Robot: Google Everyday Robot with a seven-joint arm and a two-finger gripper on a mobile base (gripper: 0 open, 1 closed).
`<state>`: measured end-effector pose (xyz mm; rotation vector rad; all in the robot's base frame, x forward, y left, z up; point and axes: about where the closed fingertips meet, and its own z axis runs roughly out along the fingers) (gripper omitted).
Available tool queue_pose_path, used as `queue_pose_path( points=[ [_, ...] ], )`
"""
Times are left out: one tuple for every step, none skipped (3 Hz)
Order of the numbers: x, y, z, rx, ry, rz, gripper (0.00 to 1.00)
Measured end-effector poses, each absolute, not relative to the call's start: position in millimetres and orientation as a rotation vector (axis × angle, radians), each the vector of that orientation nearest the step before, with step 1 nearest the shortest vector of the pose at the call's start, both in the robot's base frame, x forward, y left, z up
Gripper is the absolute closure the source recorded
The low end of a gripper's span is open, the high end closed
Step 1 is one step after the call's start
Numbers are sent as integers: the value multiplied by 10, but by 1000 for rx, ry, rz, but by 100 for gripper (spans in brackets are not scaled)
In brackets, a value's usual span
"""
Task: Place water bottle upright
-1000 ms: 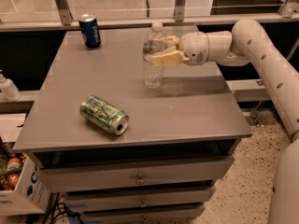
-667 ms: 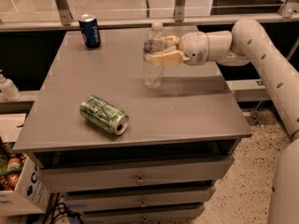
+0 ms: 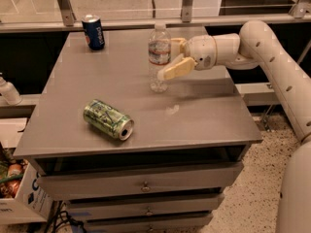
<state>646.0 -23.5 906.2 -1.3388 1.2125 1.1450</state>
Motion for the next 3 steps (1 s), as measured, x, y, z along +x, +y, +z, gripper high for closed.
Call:
queue_pose_path(
  points=[
    [6466,-290,9058,-1346,1208,1159,0],
    [6565,-932,9053,-1324,1218,1131,0],
    [6575,-929,9085,-1325,1212,1124,0]
  ],
)
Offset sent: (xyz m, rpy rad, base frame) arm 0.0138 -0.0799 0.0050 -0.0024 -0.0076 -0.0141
